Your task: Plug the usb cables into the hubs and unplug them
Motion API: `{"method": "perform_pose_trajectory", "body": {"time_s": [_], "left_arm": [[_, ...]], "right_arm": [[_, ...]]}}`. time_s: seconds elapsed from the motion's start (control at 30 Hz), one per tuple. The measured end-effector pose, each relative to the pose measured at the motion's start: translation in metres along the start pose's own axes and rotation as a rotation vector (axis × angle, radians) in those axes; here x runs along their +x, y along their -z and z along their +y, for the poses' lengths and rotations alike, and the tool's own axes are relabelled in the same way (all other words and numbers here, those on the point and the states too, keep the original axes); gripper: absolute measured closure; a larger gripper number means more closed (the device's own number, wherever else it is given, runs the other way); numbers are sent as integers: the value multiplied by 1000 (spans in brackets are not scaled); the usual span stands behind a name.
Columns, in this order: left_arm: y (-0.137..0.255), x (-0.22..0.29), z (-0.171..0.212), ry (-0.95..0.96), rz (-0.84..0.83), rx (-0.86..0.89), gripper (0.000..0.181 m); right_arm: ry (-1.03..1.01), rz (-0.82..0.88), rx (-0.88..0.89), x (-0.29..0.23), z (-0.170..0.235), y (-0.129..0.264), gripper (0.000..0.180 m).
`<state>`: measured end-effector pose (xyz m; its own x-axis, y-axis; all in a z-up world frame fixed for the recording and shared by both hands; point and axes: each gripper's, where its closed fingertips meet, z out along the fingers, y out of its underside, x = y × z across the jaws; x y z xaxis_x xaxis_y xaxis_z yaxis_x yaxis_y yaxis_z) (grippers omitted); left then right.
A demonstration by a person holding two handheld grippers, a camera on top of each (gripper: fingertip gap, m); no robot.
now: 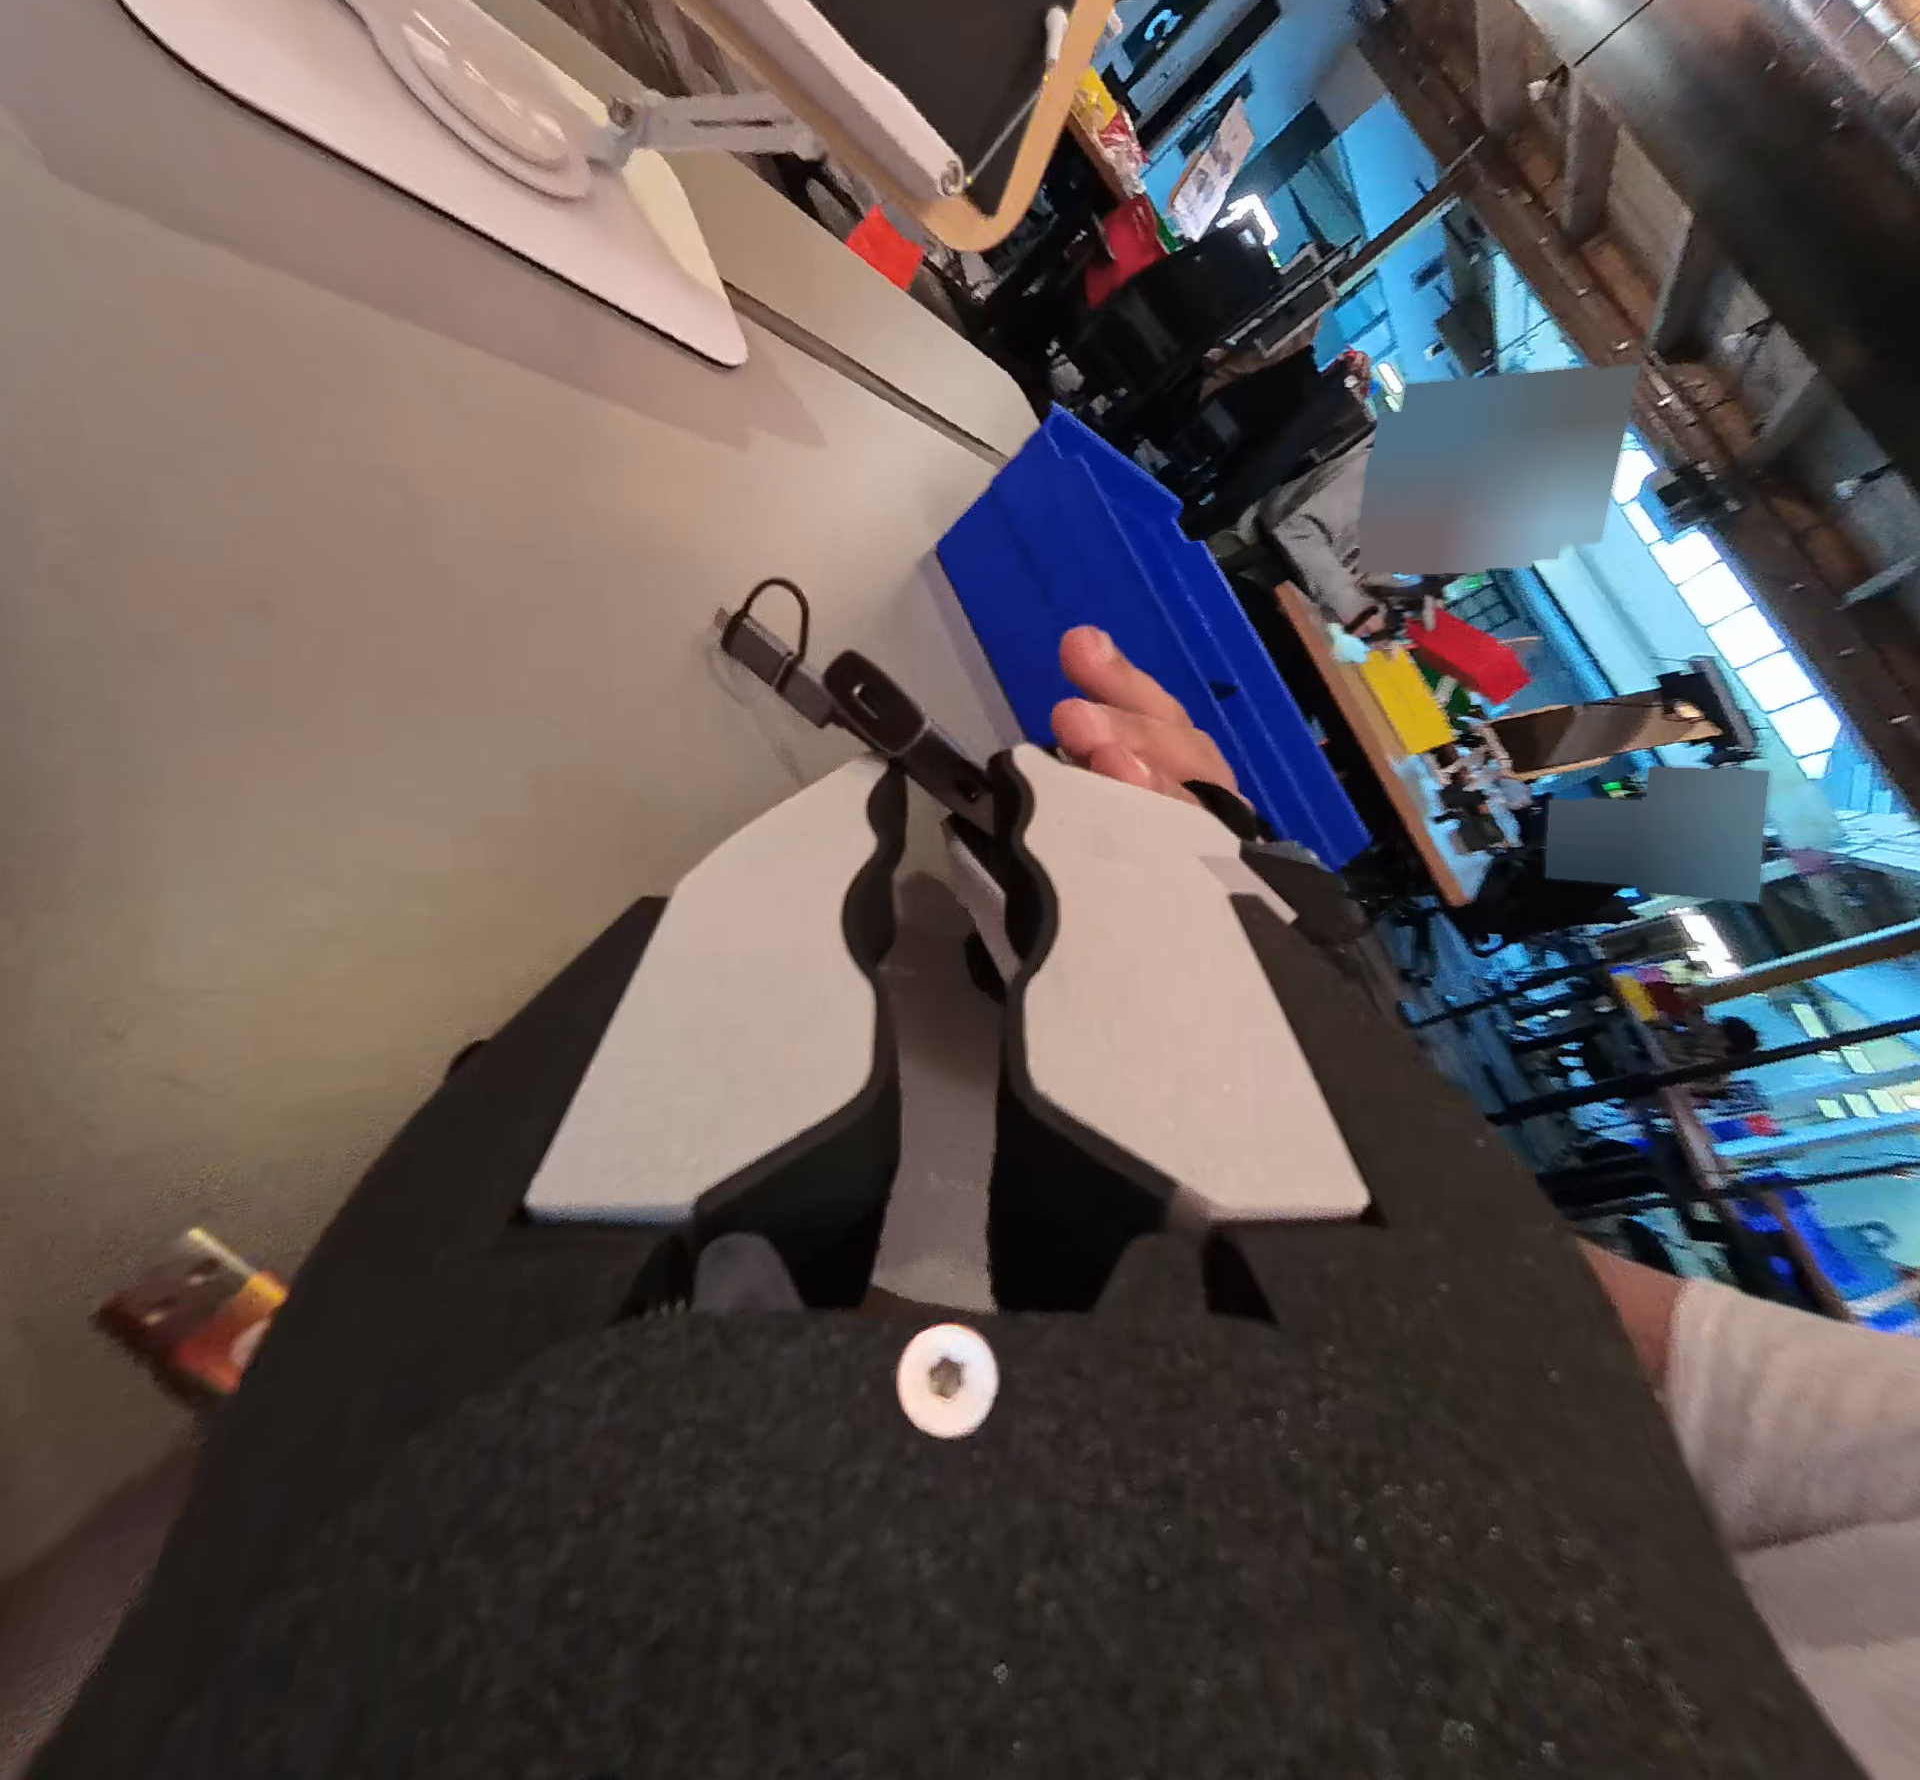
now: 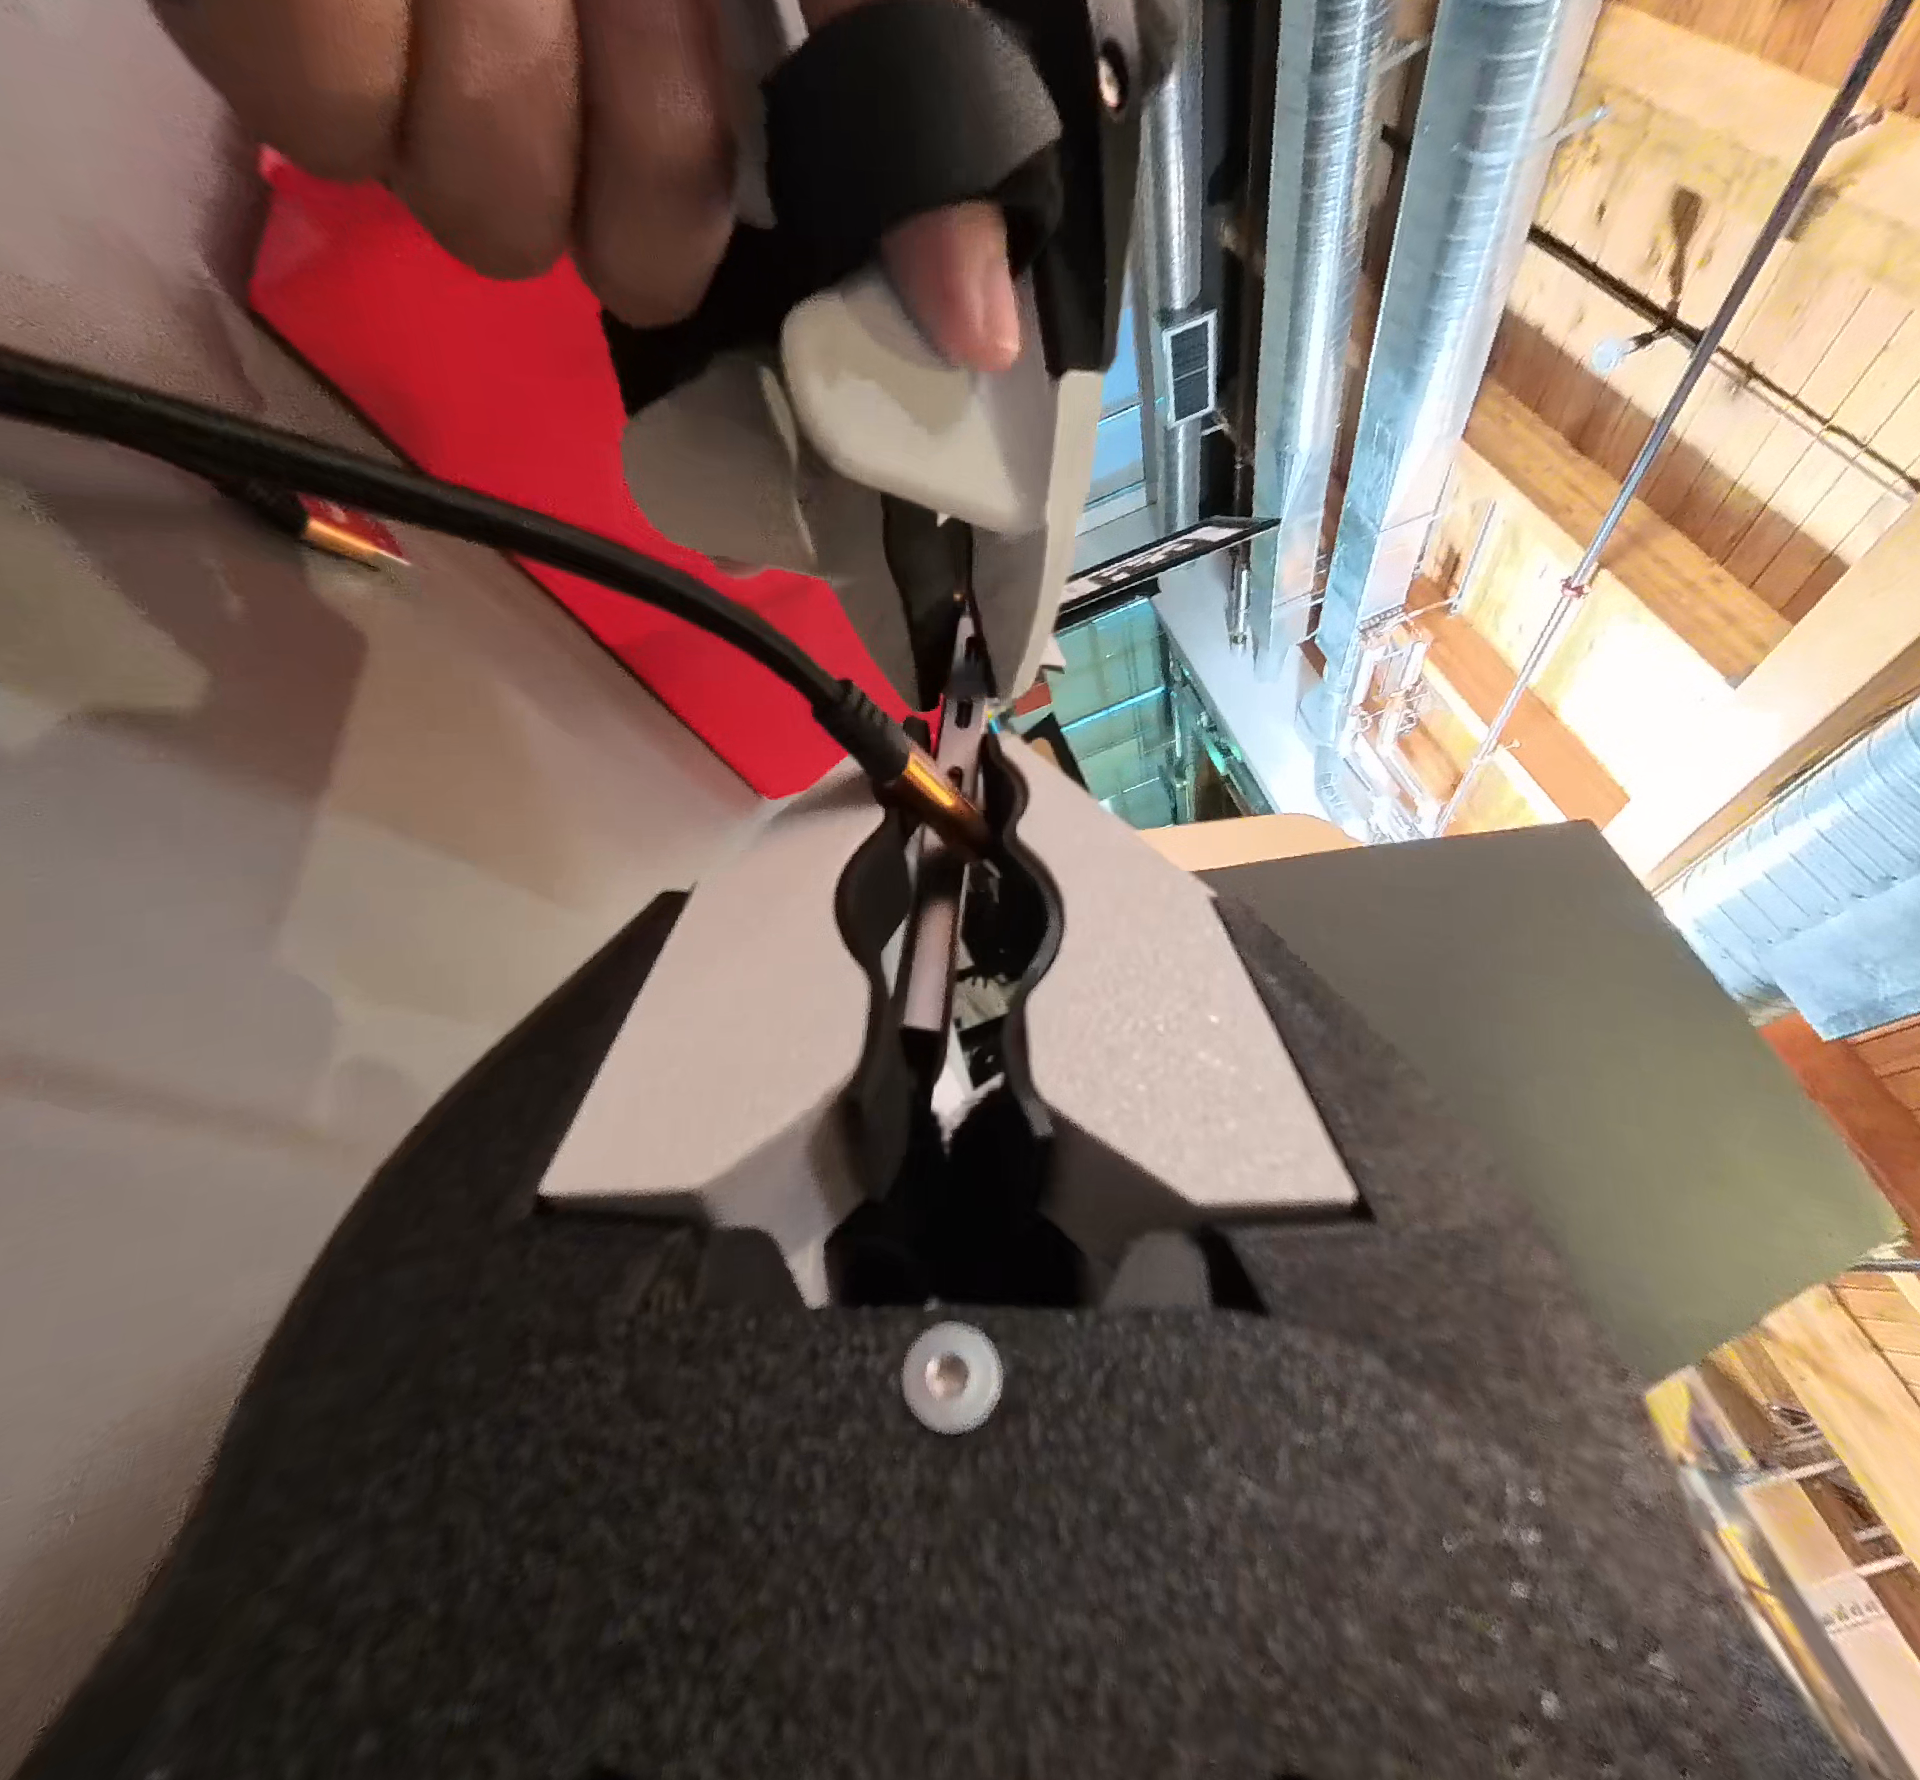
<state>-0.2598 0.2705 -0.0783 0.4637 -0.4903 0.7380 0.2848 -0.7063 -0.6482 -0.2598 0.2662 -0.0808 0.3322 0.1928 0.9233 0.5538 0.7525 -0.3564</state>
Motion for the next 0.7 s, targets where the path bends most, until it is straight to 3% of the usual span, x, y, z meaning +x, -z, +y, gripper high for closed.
{"method": "perform_pose_trajectory", "body": {"time_s": [0.03,0.4,0.53,0.67,0.7], "left_arm": [[0,3,0,28,18,-6,166],[13,19,-9,64,113,-53,171],[11,14,-7,116,117,-59,171],[6,10,-8,142,138,-17,169],[5,12,-7,98,134,-21,176]], "right_arm": [[8,10,5,2,-1,1,171],[-10,65,33,12,-3,5,165],[28,59,1,10,1,4,170],[-118,0,-70,10,12,2,172],[-158,4,-110,11,19,0,172]]}}
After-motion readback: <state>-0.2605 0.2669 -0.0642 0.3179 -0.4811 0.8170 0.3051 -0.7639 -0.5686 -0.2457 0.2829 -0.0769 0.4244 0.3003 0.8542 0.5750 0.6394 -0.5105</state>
